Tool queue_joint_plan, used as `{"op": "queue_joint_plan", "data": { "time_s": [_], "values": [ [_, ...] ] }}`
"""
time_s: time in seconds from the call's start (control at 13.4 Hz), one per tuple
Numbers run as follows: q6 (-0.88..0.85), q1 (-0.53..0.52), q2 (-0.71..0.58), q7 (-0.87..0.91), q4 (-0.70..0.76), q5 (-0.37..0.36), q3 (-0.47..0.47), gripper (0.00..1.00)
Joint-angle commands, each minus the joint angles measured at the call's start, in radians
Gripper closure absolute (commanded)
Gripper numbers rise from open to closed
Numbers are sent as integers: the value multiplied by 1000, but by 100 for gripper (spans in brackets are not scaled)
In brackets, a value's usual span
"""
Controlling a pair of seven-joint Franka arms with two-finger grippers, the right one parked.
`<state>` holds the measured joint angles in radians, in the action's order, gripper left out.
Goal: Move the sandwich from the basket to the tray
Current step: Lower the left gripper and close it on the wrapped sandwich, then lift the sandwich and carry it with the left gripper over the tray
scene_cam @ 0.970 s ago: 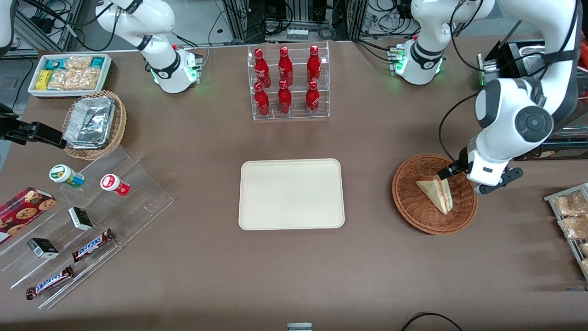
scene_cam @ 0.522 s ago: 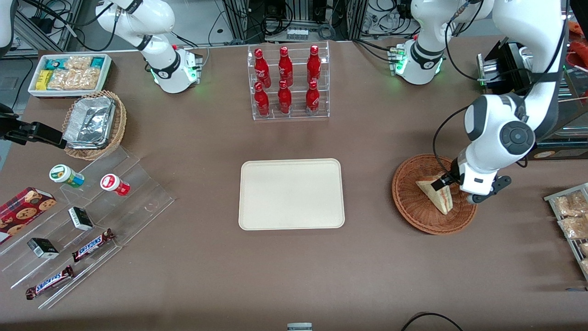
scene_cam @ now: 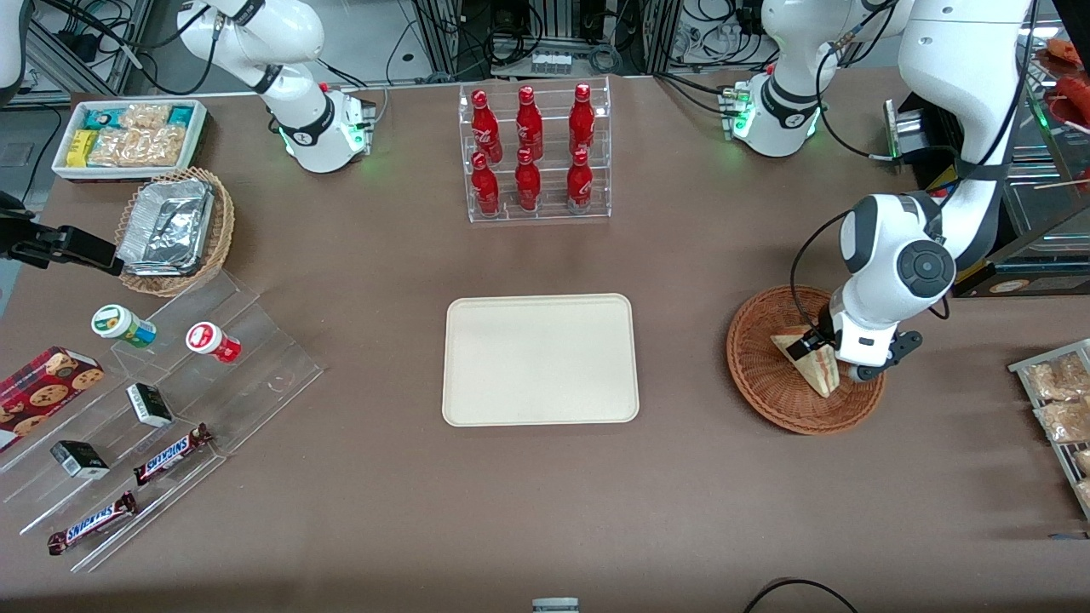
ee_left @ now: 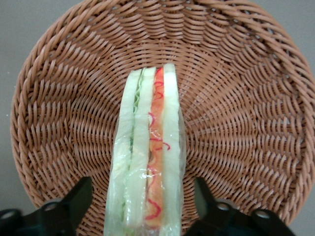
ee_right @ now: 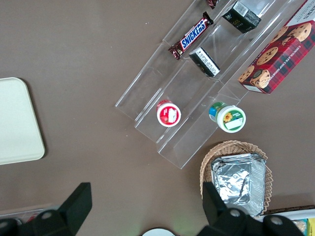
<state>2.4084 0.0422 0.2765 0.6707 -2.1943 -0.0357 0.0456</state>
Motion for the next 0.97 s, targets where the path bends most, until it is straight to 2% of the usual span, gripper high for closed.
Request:
{"op": "queue_joint_plan", "data": {
  "time_s": [0.0, 0.3, 0.52, 0.67, 0.9],
  "values": [
    [-17, 2, -13, 18, -10, -9, -1, 100],
    [-99, 4, -40, 7, 22, -21, -3, 100],
    [-282, 11, -45, 3, 149, -32, 2, 100],
    [-409, 57, -45, -31, 250, -30, 11, 100],
    [-454, 181, -40, -54, 309, -27, 14, 100]
  ]
}}
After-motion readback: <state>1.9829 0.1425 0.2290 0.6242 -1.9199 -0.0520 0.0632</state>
